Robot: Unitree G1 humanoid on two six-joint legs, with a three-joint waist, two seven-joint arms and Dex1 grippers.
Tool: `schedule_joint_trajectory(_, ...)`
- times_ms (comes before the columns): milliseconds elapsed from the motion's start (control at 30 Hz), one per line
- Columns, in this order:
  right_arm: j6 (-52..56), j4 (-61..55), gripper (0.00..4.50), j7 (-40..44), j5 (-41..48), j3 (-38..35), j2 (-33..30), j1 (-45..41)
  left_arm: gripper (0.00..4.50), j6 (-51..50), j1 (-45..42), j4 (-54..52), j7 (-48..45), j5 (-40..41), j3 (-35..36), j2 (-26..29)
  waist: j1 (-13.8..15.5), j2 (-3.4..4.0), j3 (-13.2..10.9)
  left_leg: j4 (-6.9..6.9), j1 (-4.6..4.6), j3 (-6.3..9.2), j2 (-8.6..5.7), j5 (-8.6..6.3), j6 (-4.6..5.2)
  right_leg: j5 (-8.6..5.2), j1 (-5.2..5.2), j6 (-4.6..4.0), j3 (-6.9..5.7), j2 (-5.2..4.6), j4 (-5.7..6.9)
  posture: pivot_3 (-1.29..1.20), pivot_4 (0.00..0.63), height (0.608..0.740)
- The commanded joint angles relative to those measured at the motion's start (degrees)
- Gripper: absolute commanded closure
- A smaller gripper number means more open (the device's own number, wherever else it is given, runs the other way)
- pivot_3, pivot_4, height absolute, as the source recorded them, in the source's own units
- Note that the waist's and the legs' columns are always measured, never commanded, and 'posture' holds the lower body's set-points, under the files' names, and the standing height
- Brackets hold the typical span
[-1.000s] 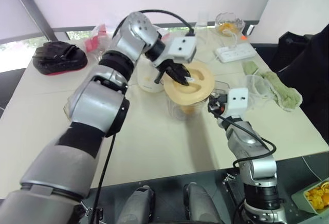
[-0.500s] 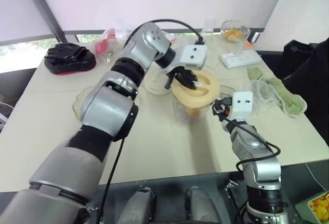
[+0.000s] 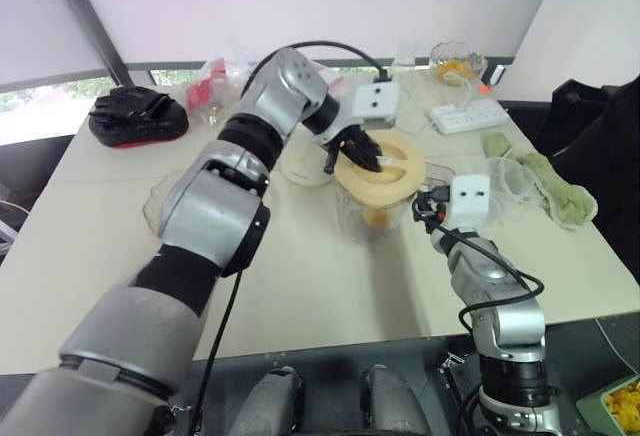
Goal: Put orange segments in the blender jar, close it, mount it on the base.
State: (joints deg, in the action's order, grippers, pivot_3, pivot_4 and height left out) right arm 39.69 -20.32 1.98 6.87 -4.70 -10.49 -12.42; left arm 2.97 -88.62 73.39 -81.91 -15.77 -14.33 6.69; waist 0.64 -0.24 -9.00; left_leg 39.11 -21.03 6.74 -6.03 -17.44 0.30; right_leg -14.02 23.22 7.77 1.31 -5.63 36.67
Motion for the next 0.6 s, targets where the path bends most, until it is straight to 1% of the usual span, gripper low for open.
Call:
schedule_joint_trajectory(33, -4.0, -4.1, 3.55, 2.4, 0.7, 1.1, -0.3, -3.4, 4.28, -2.8, 4.4, 3.3, 4.4, -2.9, -2.3, -0.6, 0.0, 0.00, 0.0, 0.00, 0.00, 0.00, 0.00, 0.00, 0.00, 0.00, 0.00, 0.00, 0.00, 0.00, 0.00, 0.00, 0.150, 0.740)
schedule_joint_trajectory(167, -4.5, -3.0, 3.55, 3.0, 0.7, 1.2, -0.5, -4.1, 4.28, -2.5, 4.3, 2.7, 4.1, -1.8, -1.4, 0.2, -0.2, 0.00, 0.0, -0.01, 0.00, -0.01, 0.00, 0.00, 0.00, 0.00, 0.03, 0.00, 0.01, 0.00, 0.00, 0.00, 0.150, 0.740)
schedule_joint_trajectory(233, -4.7, -2.5, 3.56, 3.3, 0.6, 1.3, -0.5, -4.4, 3.22, -2.8, 4.2, 2.5, 3.8, -1.1, -0.8, 0.5, -0.2, 0.01, 0.0, -0.02, 0.00, 0.00, 0.01, 0.00, 0.00, 0.00, 0.04, 0.00, 0.01, 0.00, 0.00, 0.00, 0.150, 0.740)
schedule_joint_trajectory(267, -4.9, -2.3, 3.56, 3.4, 0.6, 1.3, -0.5, -4.5, 2.82, -2.6, 4.2, 2.4, 3.9, -0.8, -0.6, 0.6, -0.4, -0.02, 0.0, -0.03, 0.00, -0.01, 0.01, 0.00, 0.00, 0.00, 0.06, 0.00, 0.01, 0.00, 0.00, 0.00, 0.150, 0.740)
schedule_joint_trajectory(300, -5.0, -2.0, 3.56, 3.6, 0.6, 1.4, -0.5, -4.6, 2.29, -2.4, 4.1, 2.3, 4.1, -0.4, -0.1, 0.7, -0.5, -0.04, 0.0, -0.03, -0.14, -0.01, 0.01, 0.00, 0.00, 0.00, 0.20, 0.00, 0.02, 0.00, 0.01, 0.00, 0.150, 0.740)
schedule_joint_trajectory(333, -5.2, -1.7, 3.56, 3.7, 0.6, 1.4, -0.5, -4.8, 1.88, -2.3, 4.0, 2.1, 4.2, 0.1, 0.4, 0.8, -0.7, -0.04, 0.0, -0.03, -0.22, -0.01, 0.01, 0.00, -0.01, 0.00, 0.28, 0.00, 0.02, 0.00, 0.01, 0.00, 0.150, 0.740)
schedule_joint_trajectory(367, -5.3, -1.4, 3.56, 3.8, 0.6, 1.4, -0.4, -5.0, 1.29, -1.9, 3.8, 1.9, 4.9, 0.5, 0.9, 0.9, -0.8, -0.04, 0.0, -0.03, -0.25, -0.02, 0.01, 0.00, -0.01, 0.00, 0.33, 0.00, 0.04, 0.00, 0.04, 0.00, 0.150, 0.740)
schedule_joint_trajectory(433, -5.5, -0.9, 3.56, 4.1, 0.6, 1.5, -0.5, -5.3, 0.39, -1.9, 3.3, 1.6, 5.6, 1.7, 2.1, 1.2, -1.2, -0.03, 0.0, -0.04, -0.28, -0.01, 0.01, 0.00, -0.02, 0.00, 0.37, 0.00, 0.03, 0.00, 0.06, 0.00, 0.150, 0.740)
schedule_joint_trajectory(500, -5.7, -0.5, 3.56, 4.3, 0.6, 1.5, -0.5, -5.5, 0.39, -2.4, 2.6, 1.3, 5.1, 3.3, 3.5, 1.5, -1.5, -0.06, -0.1, -0.08, -0.36, -0.04, 0.01, 0.00, -0.01, 0.00, 0.50, 0.00, 0.08, 0.00, 0.08, 0.00, 0.150, 0.740)
schedule_joint_trajectory(600, -6.2, 0.2, 3.56, 4.7, 0.5, 1.6, -0.5, -5.7, 0.39, -3.9, 1.2, 0.8, 5.0, 5.9, 6.2, 2.3, -1.8, -0.06, -0.1, -0.11, -0.66, -0.16, 0.01, 0.01, -0.04, 0.00, 1.04, -0.01, 0.21, 0.00, 0.36, 0.00, 0.150, 0.740)
